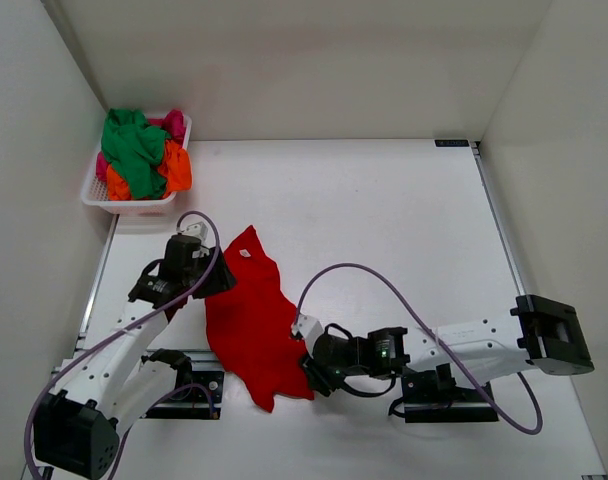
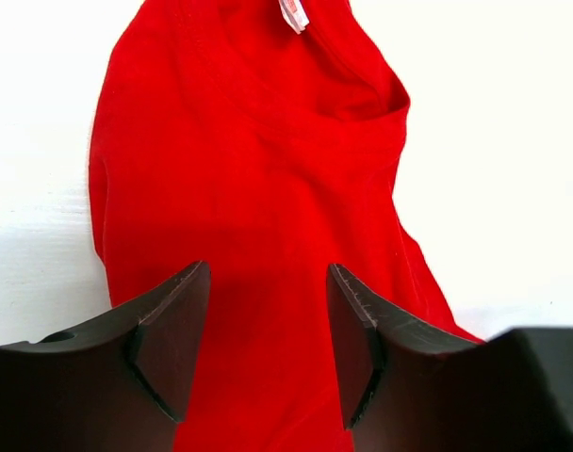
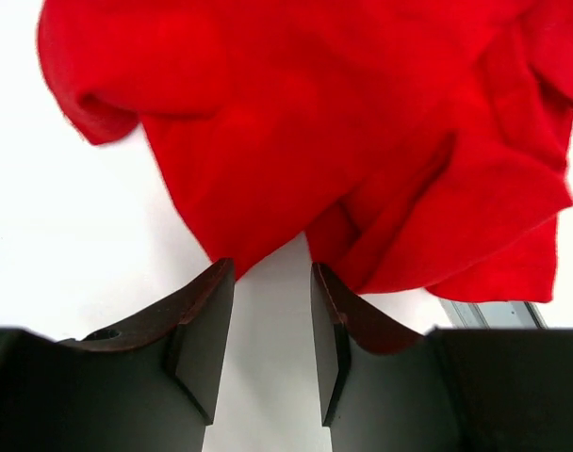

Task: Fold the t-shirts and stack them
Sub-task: Flatten out the tshirt

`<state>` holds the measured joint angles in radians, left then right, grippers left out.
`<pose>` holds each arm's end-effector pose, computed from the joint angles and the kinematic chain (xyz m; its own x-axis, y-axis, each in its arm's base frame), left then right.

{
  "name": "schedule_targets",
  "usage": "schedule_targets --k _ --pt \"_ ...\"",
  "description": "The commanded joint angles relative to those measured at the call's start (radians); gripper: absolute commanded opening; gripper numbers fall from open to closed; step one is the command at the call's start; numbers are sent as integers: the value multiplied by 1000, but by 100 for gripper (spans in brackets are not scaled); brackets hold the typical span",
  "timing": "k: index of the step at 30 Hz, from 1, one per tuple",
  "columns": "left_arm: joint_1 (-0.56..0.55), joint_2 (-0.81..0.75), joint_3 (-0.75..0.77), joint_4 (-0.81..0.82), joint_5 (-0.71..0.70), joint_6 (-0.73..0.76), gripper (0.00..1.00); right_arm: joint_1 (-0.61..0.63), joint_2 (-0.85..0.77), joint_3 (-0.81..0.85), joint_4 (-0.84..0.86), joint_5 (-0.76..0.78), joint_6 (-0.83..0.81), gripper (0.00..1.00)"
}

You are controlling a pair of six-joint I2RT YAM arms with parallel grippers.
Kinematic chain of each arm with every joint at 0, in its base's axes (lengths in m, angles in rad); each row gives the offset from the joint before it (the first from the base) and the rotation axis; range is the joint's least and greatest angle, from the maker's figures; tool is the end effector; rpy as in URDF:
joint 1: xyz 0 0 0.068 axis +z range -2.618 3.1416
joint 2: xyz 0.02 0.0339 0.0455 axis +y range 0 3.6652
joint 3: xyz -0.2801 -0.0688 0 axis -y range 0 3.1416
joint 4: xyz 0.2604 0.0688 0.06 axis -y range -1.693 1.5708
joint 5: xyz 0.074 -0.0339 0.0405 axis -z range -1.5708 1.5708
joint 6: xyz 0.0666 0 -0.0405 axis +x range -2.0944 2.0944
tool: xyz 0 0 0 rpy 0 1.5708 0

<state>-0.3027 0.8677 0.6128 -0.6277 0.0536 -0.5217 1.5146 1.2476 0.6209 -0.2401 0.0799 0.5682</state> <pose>0.1853 -0.0616 0.2110 -0.8037 -0.2703 -0.5300 -0.0812 0.9323 -0.3524 0.0204 0.2673 0.1680 -0.5701 -0.5836 -0.5783 -0.8134 0.5002 0.2970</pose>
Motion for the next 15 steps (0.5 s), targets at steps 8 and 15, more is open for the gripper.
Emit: schedule_targets --k 8,15 --pt "11 -38 -4 -13 11 11 63 82 21 34 96 114 -82 49" --pt "28 -53 -2 -27 14 17 64 84 46 14 102 35 -45 48"
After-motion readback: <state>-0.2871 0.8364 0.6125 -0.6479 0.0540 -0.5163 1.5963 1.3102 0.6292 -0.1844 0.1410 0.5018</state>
